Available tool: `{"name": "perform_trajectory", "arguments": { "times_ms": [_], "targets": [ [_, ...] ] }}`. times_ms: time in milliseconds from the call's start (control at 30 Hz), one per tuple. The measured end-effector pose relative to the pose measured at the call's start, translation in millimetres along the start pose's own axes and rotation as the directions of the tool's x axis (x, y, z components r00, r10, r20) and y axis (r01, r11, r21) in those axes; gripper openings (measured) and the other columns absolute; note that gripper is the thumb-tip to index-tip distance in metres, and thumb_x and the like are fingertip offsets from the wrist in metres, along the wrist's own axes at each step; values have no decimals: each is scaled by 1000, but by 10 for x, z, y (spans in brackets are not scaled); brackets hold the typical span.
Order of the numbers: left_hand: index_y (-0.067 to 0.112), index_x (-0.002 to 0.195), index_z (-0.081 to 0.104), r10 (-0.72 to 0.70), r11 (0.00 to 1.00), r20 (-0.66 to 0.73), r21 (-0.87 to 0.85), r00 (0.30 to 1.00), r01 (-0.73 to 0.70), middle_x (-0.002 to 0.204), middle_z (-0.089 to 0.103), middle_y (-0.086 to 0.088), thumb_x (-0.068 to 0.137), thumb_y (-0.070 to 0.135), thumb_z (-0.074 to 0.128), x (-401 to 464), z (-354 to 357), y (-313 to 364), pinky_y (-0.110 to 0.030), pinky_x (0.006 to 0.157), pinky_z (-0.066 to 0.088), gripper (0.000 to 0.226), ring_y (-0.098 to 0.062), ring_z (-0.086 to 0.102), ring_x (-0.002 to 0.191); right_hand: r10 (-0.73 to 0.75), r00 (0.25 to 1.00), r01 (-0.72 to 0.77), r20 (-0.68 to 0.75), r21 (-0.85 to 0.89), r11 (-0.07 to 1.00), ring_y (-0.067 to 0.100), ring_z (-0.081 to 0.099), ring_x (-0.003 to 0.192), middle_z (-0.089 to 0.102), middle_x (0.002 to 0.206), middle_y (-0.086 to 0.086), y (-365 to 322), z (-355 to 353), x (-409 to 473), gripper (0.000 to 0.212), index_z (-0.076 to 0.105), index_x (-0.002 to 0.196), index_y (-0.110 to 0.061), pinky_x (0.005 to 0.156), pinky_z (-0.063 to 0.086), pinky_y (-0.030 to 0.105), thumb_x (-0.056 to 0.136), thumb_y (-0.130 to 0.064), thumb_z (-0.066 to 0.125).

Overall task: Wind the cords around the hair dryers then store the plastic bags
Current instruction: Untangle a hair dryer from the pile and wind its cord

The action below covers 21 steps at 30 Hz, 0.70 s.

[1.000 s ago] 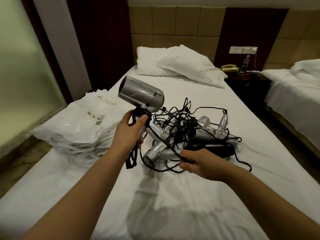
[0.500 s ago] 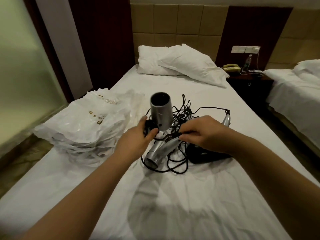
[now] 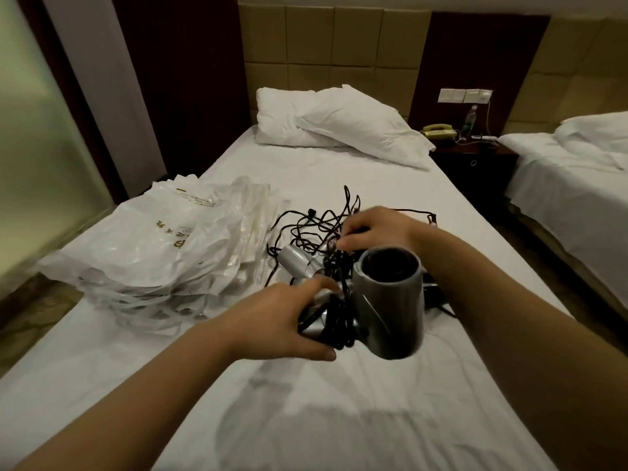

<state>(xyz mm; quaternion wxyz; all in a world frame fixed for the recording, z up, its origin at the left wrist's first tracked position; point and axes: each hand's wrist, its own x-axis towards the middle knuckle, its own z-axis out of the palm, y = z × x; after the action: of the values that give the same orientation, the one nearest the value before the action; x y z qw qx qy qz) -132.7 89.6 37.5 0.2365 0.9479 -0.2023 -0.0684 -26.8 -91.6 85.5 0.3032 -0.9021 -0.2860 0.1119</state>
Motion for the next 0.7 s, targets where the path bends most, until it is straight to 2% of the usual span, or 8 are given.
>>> {"name": "perform_trajectory", "arguments": {
  "times_ms": [67,133,200,267,300,433,600,700],
  "targets": [
    [55,120,32,-18,948,-69,-317,997,-5,87,67,9,61,42,82,-102,-26,-13,-21,65,50,78,-2,63,76,127,992,-128,15,106,986,14,51,69,57,71,-1,221,75,-48,25,59,74,-20,83,48,30,93,-5,52],
    [64,121,27,-53,841,-107,-541,993,-13,81,69,4,63,28,81,-154,-52,-14,-26,53,50,86,-10,62,59,287,954,-298,83,303,905,11,45,67,56,85,3,338,223,-102,11,57,100,-16,81,51,23,92,-9,57],
    [56,129,30,-60,723,-127,-689,990,-45,65,67,4,61,25,76,-128,-48,-7,-25,46,43,88,-11,52,45,312,933,-354,177,316,880,12,48,81,51,111,0,393,418,-78,55,46,125,-12,75,46,8,80,-26,74],
    [35,134,40,-67,585,-172,-805,983,-101,59,64,2,55,31,74,-58,-32,-25,-23,42,39,87,-13,47,40,202,963,-234,178,177,956,14,48,102,52,111,3,330,568,-124,25,51,119,-12,74,39,3,96,-21,52],
    [25,131,46,-77,509,-199,-850,977,-133,59,62,-1,52,33,77,-27,-32,-30,-22,40,38,85,-14,45,37,138,983,-150,119,106,983,14,50,100,55,104,4,343,639,-122,22,58,112,-9,72,38,6,99,-20,43],
    [12,98,56,-130,227,-326,-929,936,-292,66,62,-12,41,51,90,46,-116,-58,-17,35,35,77,-15,44,33,174,978,-172,-112,29,985,23,56,97,62,101,9,667,830,-139,13,58,99,-13,81,39,28,96,-24,50],
    [12,96,56,-191,238,-388,-909,902,-341,66,61,-10,41,58,87,38,-186,-128,-16,36,36,77,-15,43,35,235,933,-241,-274,10,970,21,55,81,58,82,3,809,490,-41,22,66,90,-11,66,38,28,96,-25,50],
    [11,97,55,-217,230,-429,-895,877,-381,66,61,-8,42,59,86,39,-223,-171,-16,37,35,79,-14,43,36,116,830,-88,-545,77,993,29,51,62,59,66,12,368,-78,-6,27,69,81,-11,50,30,16,96,-24,51]
  ]
}}
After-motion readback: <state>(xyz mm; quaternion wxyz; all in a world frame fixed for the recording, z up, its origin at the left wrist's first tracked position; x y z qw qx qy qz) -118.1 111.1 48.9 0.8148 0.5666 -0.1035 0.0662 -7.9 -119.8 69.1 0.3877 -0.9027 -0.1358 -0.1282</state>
